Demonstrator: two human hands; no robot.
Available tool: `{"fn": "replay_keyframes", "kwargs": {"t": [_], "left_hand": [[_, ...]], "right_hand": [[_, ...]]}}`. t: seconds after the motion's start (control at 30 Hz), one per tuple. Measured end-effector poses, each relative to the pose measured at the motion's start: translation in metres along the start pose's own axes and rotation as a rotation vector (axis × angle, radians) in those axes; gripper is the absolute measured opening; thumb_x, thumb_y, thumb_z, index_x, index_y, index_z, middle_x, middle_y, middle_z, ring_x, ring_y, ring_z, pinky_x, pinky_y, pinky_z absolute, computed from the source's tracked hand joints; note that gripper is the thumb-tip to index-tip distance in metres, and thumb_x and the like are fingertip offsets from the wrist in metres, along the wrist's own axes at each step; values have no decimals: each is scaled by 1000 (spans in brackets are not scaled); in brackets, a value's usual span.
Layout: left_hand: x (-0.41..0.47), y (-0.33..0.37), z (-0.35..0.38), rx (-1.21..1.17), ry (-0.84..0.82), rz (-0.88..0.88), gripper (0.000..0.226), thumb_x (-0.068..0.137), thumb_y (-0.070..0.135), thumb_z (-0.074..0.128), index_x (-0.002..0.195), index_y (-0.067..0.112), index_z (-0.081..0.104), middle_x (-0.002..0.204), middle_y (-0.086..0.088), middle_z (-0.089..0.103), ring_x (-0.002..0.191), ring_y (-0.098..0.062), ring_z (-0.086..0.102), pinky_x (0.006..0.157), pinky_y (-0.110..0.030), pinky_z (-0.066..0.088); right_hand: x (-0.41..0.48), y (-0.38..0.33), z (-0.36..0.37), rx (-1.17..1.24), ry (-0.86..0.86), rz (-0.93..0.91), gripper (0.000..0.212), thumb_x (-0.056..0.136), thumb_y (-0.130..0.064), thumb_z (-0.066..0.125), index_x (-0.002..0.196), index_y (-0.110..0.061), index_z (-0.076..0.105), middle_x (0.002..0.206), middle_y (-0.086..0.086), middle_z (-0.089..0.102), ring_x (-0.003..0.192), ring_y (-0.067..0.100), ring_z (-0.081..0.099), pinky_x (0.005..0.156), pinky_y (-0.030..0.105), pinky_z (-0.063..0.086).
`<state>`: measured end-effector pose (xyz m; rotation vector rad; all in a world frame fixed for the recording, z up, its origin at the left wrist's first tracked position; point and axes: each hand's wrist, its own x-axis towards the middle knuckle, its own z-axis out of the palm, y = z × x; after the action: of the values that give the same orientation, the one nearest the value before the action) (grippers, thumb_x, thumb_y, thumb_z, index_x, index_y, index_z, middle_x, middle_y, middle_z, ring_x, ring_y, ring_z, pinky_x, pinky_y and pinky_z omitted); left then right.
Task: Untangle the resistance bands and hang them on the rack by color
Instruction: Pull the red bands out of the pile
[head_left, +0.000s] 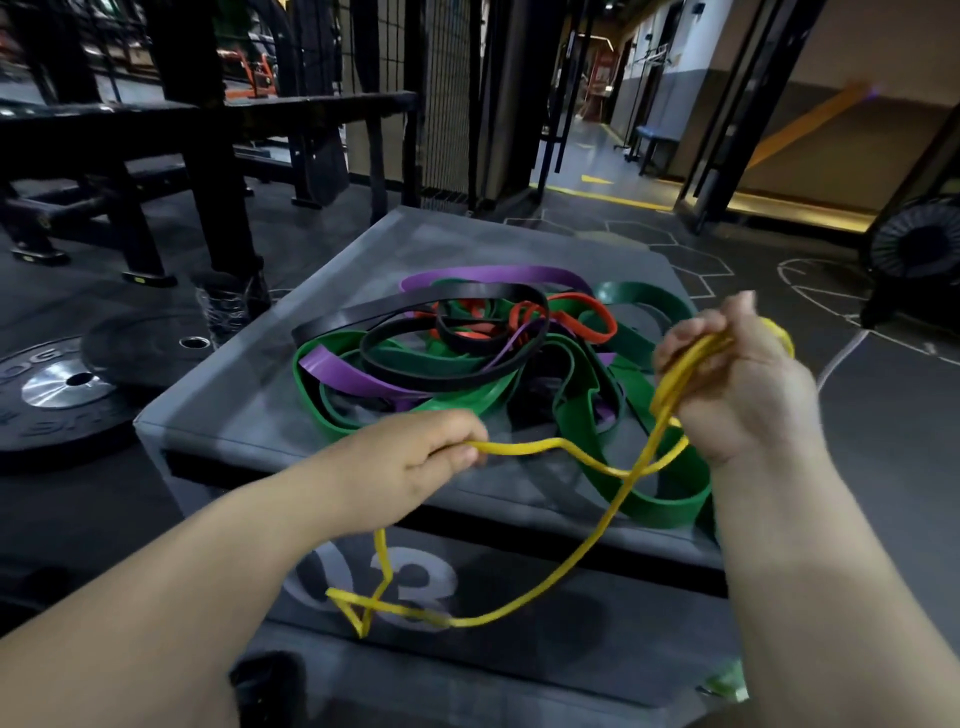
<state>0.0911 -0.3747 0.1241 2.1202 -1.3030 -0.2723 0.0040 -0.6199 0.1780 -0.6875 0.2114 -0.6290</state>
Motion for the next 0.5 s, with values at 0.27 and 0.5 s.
{"fn": "replay_keyframes", "kwargs": {"t": [0.27, 0.5], "left_hand": [[-4, 30, -5, -166, 194, 284, 15, 93, 39, 45, 97, 32, 58, 91, 20, 64, 88, 0, 61, 75, -16, 45], [-7, 29, -17, -308, 488, 302, 9, 97, 19, 53, 91, 21, 59, 75, 13, 62, 69, -8, 63, 66, -16, 45]], "right_hand": [[-34, 62, 24, -450, -285, 250, 12, 102, -20, 44, 90, -15, 44, 61, 5, 47, 51, 20, 60, 48, 32, 54], [-59, 80, 28, -521, -690, 685, 51, 87, -59, 42, 87, -8, 50, 51, 5, 45, 30, 15, 46, 34, 18, 39]]}}
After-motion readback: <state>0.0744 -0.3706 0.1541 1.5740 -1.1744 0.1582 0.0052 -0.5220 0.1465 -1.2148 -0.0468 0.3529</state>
